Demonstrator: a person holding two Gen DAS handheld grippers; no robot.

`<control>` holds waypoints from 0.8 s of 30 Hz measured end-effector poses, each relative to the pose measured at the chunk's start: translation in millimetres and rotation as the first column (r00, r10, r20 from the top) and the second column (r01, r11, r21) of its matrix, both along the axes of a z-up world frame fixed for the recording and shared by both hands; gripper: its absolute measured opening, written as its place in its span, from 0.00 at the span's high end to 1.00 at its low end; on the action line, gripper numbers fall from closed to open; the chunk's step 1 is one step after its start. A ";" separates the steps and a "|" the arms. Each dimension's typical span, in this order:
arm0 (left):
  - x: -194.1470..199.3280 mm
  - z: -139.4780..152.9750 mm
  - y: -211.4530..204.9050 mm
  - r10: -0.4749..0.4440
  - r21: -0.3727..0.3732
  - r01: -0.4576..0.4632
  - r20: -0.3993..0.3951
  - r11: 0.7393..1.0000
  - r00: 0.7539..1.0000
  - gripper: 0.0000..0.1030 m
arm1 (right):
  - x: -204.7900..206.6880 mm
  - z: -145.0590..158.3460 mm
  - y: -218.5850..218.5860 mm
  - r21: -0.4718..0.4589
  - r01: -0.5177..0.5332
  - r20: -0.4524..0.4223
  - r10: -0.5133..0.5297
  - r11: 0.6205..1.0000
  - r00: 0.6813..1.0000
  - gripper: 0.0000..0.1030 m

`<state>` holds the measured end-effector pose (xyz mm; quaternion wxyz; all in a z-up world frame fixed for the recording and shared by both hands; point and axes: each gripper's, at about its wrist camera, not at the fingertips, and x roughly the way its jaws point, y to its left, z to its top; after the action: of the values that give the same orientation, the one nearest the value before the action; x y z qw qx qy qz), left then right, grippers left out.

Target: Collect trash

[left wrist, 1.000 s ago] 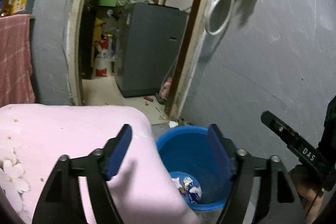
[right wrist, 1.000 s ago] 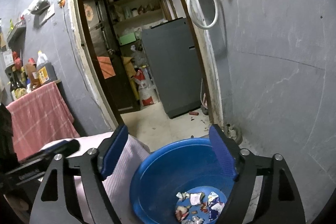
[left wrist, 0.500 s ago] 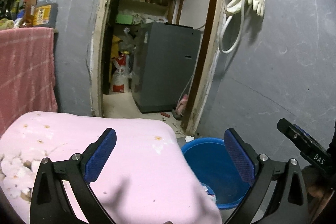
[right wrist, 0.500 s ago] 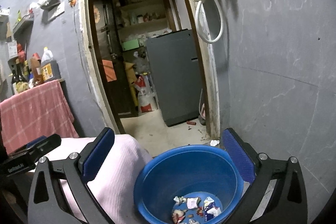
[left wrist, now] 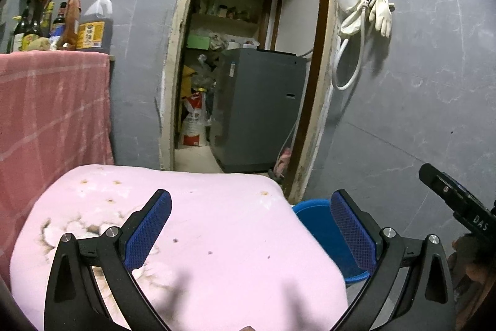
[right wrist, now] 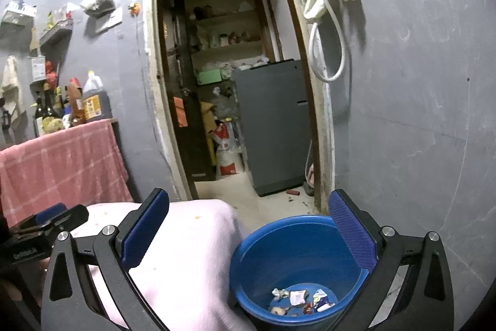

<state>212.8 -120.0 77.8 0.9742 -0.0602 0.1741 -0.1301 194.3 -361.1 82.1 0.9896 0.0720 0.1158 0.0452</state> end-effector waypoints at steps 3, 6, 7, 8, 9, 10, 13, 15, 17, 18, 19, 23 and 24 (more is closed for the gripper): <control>-11.4 -1.5 8.9 0.010 -0.005 -0.010 -0.001 1.000 1.000 0.02 | -13.2 -0.5 10.7 -0.024 -0.011 0.019 0.012 1.000 1.000 0.00; -23.8 -4.9 17.9 0.022 -0.007 -0.022 -0.003 1.000 1.000 0.02 | -28.4 -4.0 20.3 -0.049 -0.011 0.040 0.013 0.999 0.999 0.00; -28.5 -6.3 20.8 0.028 -0.006 -0.028 -0.002 1.000 1.000 0.02 | -34.7 -5.5 23.3 -0.053 -0.013 0.047 0.015 0.999 0.999 0.00; -33.0 -7.5 23.4 0.032 -0.005 -0.032 -0.001 0.999 0.999 0.02 | -40.2 -7.0 26.0 -0.054 -0.016 0.051 0.019 0.998 0.999 0.00; -35.3 -7.9 25.8 0.035 -0.006 -0.035 -0.001 0.999 0.999 0.02 | -44.0 -7.9 27.6 -0.055 -0.017 0.053 0.020 0.998 0.998 0.00; -38.7 -8.9 28.5 0.039 -0.006 -0.039 -0.001 0.999 0.999 0.02 | -49.4 -9.6 29.8 -0.058 -0.016 0.056 0.019 0.998 0.998 0.00; -49.3 -11.8 34.8 0.046 -0.004 -0.046 -0.003 0.999 0.999 0.02 | -64.3 -13.5 35.2 -0.070 -0.011 0.057 0.015 0.997 0.998 0.00; -56.4 -13.1 38.6 0.050 -0.003 -0.050 -0.006 0.999 0.999 0.02 | -72.8 -14.7 37.1 -0.076 -0.004 0.057 0.008 0.997 0.998 0.00; -63.9 -15.0 41.8 0.048 -0.009 -0.049 -0.016 0.999 0.999 0.02 | -82.2 -15.4 39.5 -0.082 0.001 0.060 0.004 0.997 0.998 0.00; -67.1 -16.0 42.9 0.049 -0.012 -0.049 -0.022 0.999 0.999 0.02 | -86.7 -15.6 40.8 -0.086 0.004 0.060 0.001 0.996 0.998 0.00; -70.8 -17.6 44.0 0.048 -0.017 -0.048 -0.030 0.999 0.998 0.02 | -91.7 -15.5 42.4 -0.089 0.007 0.062 -0.002 0.996 0.998 0.00; -85.8 -22.8 44.3 0.052 -0.015 -0.052 -0.050 0.999 0.997 0.02 | -107.5 -15.2 49.5 -0.100 0.011 0.069 -0.004 0.995 0.998 0.00; -90.5 -23.8 43.8 0.053 -0.007 -0.054 -0.049 0.999 0.997 0.02 | -110.6 -15.4 51.8 -0.103 0.010 0.067 -0.003 0.995 0.998 0.00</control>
<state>122.3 -76.1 54.1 0.9725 -0.0723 0.1957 -0.1032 83.7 -309.4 66.7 0.9955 0.0195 0.0845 0.0383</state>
